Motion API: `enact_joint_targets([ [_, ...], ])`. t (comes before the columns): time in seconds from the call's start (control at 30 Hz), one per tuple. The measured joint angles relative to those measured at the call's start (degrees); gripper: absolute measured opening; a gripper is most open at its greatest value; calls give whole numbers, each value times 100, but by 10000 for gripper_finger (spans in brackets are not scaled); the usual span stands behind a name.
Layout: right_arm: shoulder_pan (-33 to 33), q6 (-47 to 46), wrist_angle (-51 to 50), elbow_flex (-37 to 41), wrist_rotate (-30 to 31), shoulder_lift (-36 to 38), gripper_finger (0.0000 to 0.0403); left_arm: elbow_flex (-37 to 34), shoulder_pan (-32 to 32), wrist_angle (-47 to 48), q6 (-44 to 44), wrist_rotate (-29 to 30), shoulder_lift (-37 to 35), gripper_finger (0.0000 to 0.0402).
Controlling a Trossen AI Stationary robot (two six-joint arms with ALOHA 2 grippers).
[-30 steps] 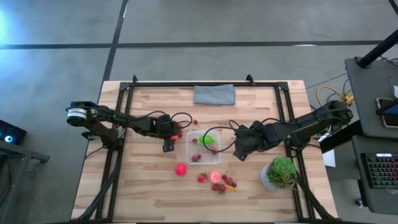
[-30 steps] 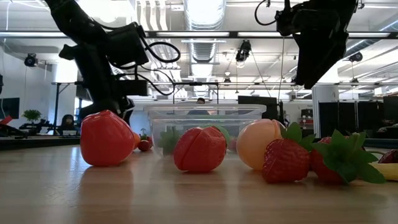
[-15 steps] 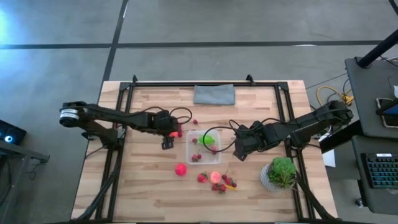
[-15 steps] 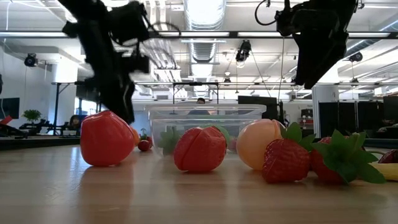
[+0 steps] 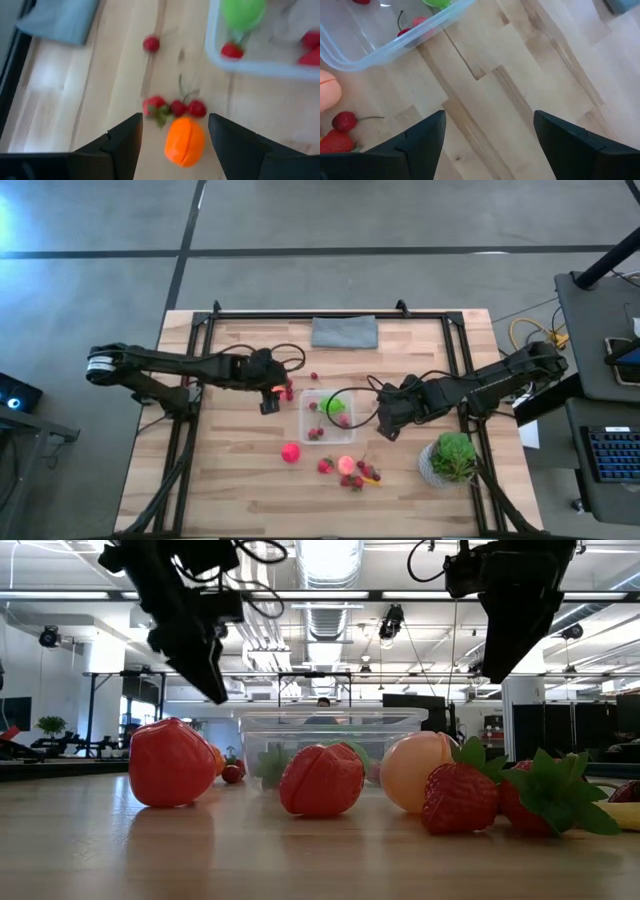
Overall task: Pick and placing Produce into tupperware
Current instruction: Put the orange pumpkin into the transparent container
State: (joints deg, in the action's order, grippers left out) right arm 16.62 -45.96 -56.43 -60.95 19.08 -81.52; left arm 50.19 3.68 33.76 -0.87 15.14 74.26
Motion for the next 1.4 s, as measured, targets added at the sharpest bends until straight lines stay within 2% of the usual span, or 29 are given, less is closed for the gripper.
enact_joint_targets([
  [0.57,0,-9,-5,0,4,0,291,46,-117,478,-39,-110,893,212],
  [0.83,0,-98,-3,7,29,0,294,122,-405,941,-1101,-212,731,212],
  [0.93,0,-98,-2,7,47,0,290,219,-413,1066,-1791,-24,724,212],
  [1.07,0,-98,-3,7,47,0,292,243,-408,972,-2286,170,724,212],
  [1.4,0,-63,-2,9,52,0,290,76,-520,855,-2279,135,735,219],
])
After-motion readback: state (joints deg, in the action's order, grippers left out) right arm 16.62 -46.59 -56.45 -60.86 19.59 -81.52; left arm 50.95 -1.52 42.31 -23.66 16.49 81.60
